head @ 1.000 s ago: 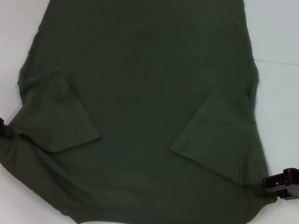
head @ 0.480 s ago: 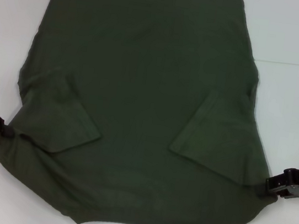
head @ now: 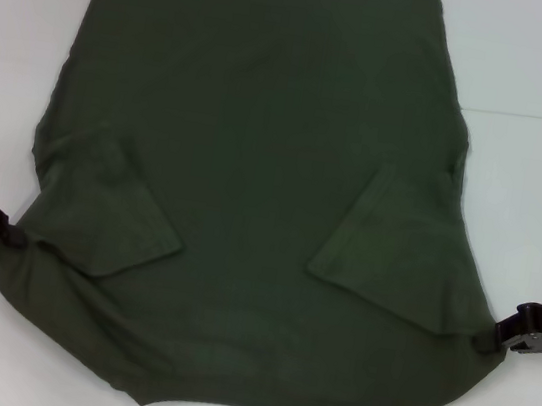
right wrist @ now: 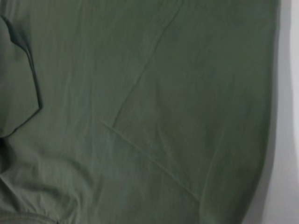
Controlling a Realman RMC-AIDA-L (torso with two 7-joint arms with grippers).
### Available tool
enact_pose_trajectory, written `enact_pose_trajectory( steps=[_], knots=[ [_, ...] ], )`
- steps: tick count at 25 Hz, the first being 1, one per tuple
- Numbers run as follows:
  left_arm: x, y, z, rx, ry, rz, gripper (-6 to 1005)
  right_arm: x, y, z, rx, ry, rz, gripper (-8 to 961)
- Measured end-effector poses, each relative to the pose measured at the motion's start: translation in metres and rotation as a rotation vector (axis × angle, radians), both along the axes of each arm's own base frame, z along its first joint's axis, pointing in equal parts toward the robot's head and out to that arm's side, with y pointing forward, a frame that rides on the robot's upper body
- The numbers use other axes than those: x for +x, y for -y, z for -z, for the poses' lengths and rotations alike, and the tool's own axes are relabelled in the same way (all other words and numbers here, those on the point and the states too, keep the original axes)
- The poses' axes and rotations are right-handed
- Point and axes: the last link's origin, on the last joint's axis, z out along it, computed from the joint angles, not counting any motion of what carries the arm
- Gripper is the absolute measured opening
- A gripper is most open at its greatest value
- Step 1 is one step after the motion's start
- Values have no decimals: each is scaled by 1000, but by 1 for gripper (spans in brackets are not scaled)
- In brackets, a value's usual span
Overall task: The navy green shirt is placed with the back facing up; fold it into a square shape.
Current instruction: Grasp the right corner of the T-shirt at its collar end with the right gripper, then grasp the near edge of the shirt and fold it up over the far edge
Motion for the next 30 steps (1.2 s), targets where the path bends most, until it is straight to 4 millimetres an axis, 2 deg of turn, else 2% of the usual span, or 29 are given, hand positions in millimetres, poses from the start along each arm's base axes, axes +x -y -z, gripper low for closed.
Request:
enact_pose_trajectory(
  steps=[4, 17, 25, 30],
  knots=[
    [0, 1, -1, -2, 2, 0, 112, 0, 0, -1, 0, 1, -6, 16],
    [4, 8, -11, -42, 19, 54, 119, -3, 0, -23, 2, -11, -85, 16],
    [12, 17, -22, -104, 56, 104, 123, 5, 19, -46, 19, -67, -139, 17],
    [21, 27, -28, -175, 100, 160, 126, 13, 35, -52, 2, -95, -157, 17]
  ],
)
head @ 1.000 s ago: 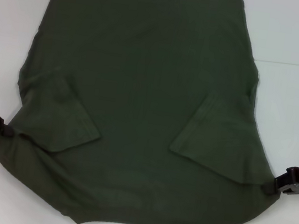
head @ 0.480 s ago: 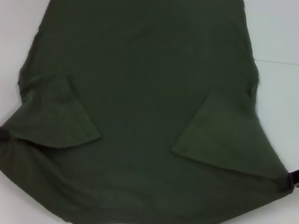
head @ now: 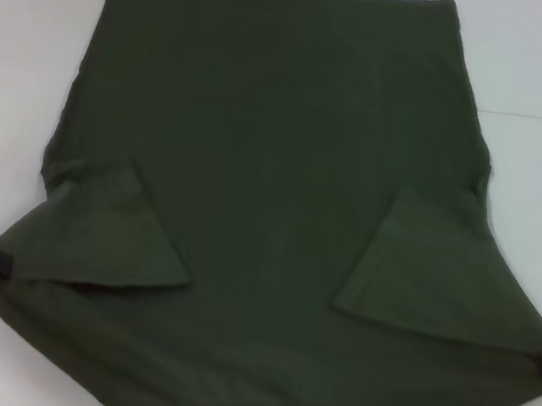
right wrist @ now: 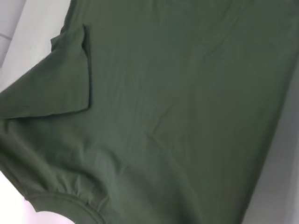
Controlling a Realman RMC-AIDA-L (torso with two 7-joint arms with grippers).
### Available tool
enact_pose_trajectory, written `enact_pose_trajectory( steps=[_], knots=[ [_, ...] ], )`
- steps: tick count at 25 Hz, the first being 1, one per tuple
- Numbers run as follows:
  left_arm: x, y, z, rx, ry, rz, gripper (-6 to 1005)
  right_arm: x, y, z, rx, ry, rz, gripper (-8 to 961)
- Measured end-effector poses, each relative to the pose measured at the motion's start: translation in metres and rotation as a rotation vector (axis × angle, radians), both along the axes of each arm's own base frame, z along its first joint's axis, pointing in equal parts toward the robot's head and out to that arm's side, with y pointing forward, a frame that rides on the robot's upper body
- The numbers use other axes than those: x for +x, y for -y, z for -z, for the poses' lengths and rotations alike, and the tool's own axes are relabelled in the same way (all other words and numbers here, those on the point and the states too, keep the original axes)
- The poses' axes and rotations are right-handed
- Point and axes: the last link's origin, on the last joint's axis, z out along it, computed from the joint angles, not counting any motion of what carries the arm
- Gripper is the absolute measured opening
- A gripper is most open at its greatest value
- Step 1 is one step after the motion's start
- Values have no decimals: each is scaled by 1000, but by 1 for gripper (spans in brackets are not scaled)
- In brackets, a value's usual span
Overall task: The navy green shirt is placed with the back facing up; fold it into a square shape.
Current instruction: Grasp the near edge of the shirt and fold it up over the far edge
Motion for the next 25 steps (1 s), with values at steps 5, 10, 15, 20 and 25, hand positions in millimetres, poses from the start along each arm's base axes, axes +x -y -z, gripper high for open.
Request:
enact_pose_trajectory(
  steps=[5, 10, 15, 20, 25],
  knots=[
    [5, 17, -11, -67, 58, 27, 129, 5, 15, -3, -31, -25, -10, 17],
    [11, 9, -26, 3, 95, 38, 131, 0, 4, -18, 47, -57, -26, 16],
    [23, -30, -41, 194, 105, 21, 134, -19, -34, -39, 217, -91, -17, 17],
    [35, -75, -44, 401, 90, -6, 137, -40, -75, -46, 370, -90, -19, 17],
    [41, -102, -36, 549, 82, -17, 139, -53, -110, -40, 509, -59, -26, 16]
  ],
)
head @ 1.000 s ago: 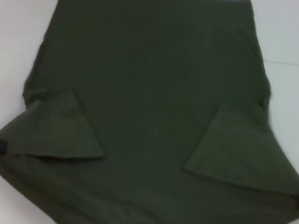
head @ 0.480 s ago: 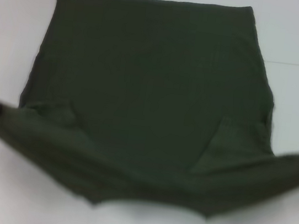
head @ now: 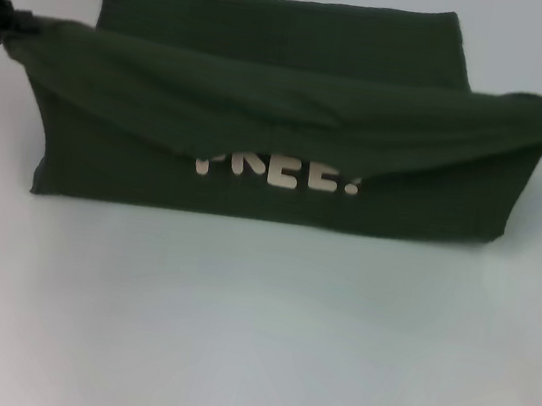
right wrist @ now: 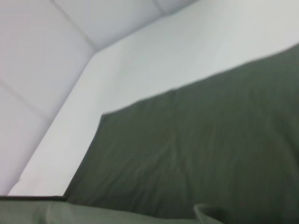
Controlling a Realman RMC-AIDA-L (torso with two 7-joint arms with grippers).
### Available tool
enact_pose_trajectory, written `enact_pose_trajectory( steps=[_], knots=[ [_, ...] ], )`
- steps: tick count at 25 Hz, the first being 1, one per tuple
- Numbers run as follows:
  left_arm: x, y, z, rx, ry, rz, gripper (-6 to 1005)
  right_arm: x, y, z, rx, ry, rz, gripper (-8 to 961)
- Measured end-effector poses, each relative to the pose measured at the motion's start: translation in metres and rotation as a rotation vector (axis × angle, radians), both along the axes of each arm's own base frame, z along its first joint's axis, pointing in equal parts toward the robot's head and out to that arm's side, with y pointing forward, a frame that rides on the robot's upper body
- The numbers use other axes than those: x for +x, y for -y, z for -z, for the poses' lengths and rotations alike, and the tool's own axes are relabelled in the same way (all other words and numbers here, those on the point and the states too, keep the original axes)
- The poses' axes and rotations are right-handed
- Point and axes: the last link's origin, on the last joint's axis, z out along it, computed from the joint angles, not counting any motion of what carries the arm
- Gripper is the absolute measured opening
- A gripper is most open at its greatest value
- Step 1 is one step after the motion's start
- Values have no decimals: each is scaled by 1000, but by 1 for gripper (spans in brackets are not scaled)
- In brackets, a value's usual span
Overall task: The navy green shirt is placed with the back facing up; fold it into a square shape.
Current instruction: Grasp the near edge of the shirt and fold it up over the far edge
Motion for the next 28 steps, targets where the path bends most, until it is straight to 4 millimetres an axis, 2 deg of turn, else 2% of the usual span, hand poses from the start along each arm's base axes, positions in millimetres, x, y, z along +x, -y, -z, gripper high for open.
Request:
enact_pose_trajectory(
  steps=[6, 14, 19, 28],
  knots=[
    [0, -15, 28, 140, -8, -9, 142, -7, -26, 25, 101, 53, 10, 17],
    [-5, -23, 48, 262, -51, -21, 147, -19, -50, 61, 237, 186, -10, 16],
    [-6, -23, 56, 275, -65, -9, 149, -23, -57, 74, 264, 254, -15, 17],
    [-3, -22, 73, 256, -78, -4, 154, -20, -59, 89, 281, 355, -12, 102]
  ],
)
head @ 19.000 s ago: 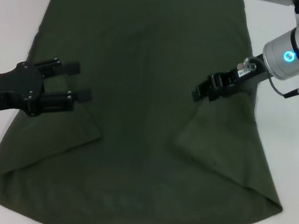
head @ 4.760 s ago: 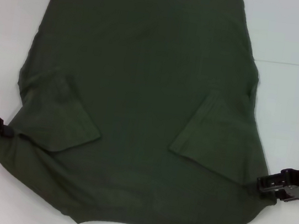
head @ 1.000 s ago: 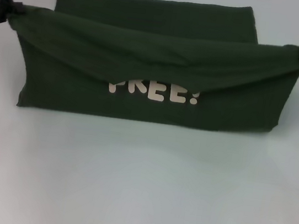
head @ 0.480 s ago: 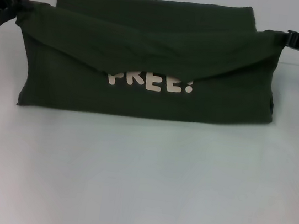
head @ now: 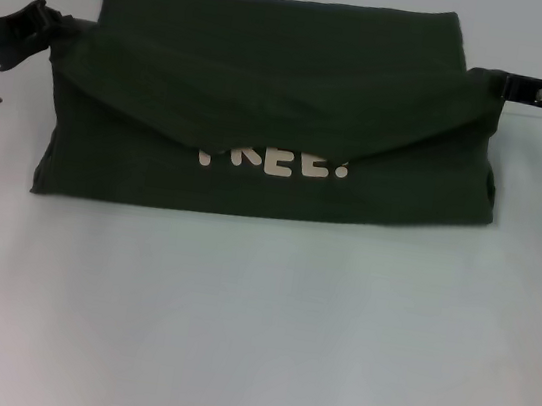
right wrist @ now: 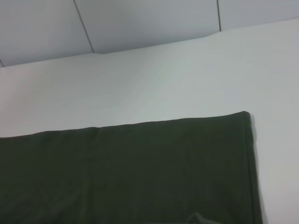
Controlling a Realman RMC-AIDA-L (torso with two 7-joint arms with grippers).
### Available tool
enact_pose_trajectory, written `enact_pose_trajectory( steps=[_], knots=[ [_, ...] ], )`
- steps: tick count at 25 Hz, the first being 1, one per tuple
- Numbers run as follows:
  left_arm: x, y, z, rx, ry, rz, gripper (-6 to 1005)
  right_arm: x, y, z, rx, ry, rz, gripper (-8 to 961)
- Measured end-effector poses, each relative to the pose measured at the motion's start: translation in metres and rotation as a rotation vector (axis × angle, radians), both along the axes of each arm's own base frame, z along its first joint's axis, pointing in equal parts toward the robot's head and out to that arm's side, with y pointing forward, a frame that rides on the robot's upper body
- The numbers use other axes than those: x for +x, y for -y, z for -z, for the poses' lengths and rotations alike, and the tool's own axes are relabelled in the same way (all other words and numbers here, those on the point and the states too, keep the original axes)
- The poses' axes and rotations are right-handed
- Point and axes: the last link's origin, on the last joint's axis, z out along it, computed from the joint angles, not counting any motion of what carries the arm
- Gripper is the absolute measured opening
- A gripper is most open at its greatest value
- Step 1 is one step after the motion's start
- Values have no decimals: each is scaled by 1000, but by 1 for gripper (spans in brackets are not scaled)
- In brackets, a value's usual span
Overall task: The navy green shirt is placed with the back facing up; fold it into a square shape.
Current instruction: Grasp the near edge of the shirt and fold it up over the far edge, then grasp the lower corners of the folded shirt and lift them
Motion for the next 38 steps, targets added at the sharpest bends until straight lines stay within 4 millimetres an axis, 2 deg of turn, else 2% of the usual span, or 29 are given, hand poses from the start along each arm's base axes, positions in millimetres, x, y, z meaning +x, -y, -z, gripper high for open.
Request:
enact_pose_trajectory(
  steps=[10, 13, 17, 19, 22, 27, 32, 38],
  knots=[
    [-4, -4, 8, -21, -44, -60, 159, 4, 1, 1, 28, -3, 20, 196],
    [-3, -8, -5, -21, -61, -56, 161, 6, 0, -3, 44, -2, 27, 314],
    [-3, -5, -29, -40, -46, -3, 284, 9, 1, -25, 49, -51, 24, 481],
    [-2, 5, -41, -81, -39, 66, 345, 9, 7, -36, 5, -110, -1, 577],
    [-7, 25, -47, -150, -81, 168, 590, 14, 25, -50, -76, -199, -41, 694],
    [-23, 51, -32, -236, -173, 230, 821, 29, 55, -60, -164, -286, -65, 797],
    [-33, 58, -11, -315, -238, 197, 873, 40, 63, -63, -193, -276, -41, 900],
    [-40, 56, 5, -328, -327, 172, 873, 44, 65, -62, -203, -262, -32, 915]
  ],
)
